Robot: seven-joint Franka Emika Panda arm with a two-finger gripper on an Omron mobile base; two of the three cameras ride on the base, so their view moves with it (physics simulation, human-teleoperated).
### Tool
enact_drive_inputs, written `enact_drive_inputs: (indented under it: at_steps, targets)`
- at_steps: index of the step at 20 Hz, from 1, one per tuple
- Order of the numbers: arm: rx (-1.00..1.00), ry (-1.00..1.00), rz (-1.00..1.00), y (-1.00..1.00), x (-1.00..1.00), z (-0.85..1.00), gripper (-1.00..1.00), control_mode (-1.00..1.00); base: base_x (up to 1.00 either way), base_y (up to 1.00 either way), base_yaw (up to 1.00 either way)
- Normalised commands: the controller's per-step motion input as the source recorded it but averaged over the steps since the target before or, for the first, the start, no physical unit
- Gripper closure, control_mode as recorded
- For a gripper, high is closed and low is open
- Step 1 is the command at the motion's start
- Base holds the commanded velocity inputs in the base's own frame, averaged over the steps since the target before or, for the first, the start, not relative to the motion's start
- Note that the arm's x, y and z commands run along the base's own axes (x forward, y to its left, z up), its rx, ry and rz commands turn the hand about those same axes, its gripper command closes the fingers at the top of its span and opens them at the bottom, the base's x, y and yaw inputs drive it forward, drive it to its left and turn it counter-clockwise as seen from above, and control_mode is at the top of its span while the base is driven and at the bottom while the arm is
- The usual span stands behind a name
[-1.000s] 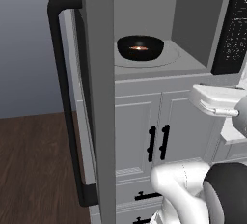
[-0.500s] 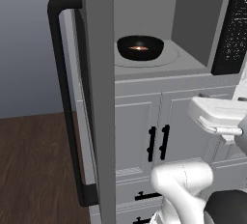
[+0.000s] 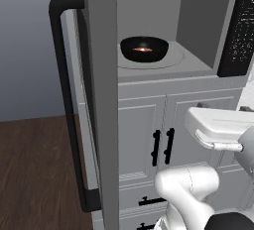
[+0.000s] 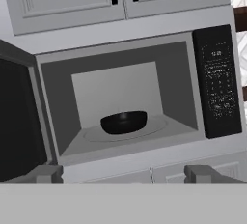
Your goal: Open the microwave, place the bowl with waffle inside the microwave, then close the microwave door and turn it on.
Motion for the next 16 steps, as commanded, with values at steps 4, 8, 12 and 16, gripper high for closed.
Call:
enact_drive_inputs:
  at_steps: [4, 8, 12, 16]
  targets:
    - [0.0, -0.06, 0.0, 0.26, -0.3, 0.0, -1.0, -1.0, 0.0, 0.0, 0.0]
    - [0.0, -0.1, 0.0, 0.36, -0.24, 0.0, -1.0, -1.0, 0.0, 0.0, 0.0]
    - [-0.01, -0.26, 0.0, 0.52, -0.28, 0.01, -1.0, -1.0, 0.0, 0.0, 0.0]
    - [-0.09, -0.32, 0.0, 0.59, -0.69, 0.24, -1.0, -1.0, 0.0, 0.0, 0.0]
